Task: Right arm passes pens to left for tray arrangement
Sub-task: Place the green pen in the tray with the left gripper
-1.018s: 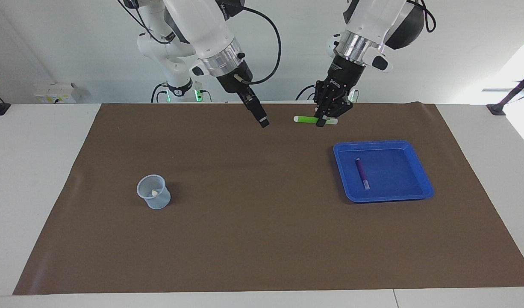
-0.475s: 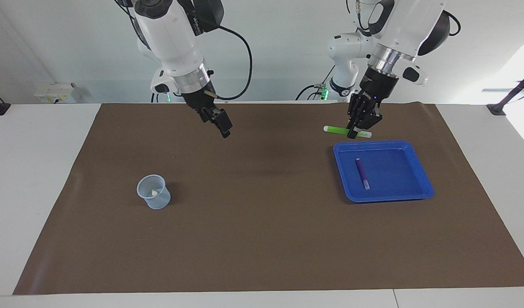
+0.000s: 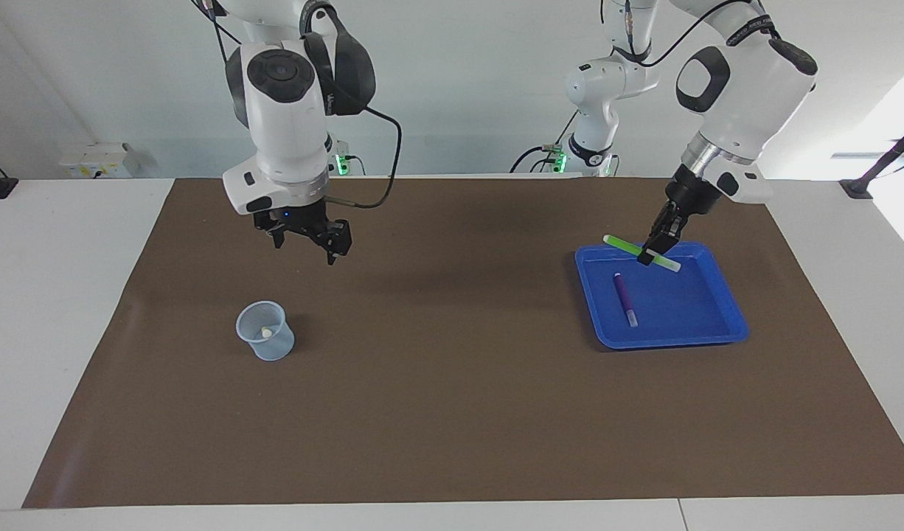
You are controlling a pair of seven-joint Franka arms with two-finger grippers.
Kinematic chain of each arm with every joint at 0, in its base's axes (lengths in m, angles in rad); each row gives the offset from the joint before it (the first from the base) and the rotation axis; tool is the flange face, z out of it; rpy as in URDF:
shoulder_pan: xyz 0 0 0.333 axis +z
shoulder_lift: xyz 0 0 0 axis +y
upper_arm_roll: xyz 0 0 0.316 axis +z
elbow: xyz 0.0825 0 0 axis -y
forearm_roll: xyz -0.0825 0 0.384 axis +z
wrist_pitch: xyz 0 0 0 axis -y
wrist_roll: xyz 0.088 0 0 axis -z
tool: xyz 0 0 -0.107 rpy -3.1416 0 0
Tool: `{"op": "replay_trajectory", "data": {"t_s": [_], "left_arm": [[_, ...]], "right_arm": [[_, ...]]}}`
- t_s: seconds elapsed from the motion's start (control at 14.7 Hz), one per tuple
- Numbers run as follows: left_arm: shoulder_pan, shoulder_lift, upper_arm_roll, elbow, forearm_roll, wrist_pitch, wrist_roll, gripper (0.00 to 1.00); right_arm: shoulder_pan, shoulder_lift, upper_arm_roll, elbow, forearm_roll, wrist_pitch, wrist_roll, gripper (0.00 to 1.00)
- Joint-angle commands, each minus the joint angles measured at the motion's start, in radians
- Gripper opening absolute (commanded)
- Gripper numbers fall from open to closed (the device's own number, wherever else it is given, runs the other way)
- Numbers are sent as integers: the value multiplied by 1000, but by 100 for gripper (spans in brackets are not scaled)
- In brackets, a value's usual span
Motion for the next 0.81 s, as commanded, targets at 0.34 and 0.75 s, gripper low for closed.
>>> {"op": "replay_trajectory", "data": {"t_s": [0.34, 0.75], "left_arm": [[37, 153, -2, -65, 299, 63, 396, 0], [50, 196, -1, -159, 340, 192, 403, 0]], "right_arm": [[-9, -40, -105, -210, -15, 322, -356, 97], [-10, 33, -106, -219, -13, 442, -366, 84]]}}
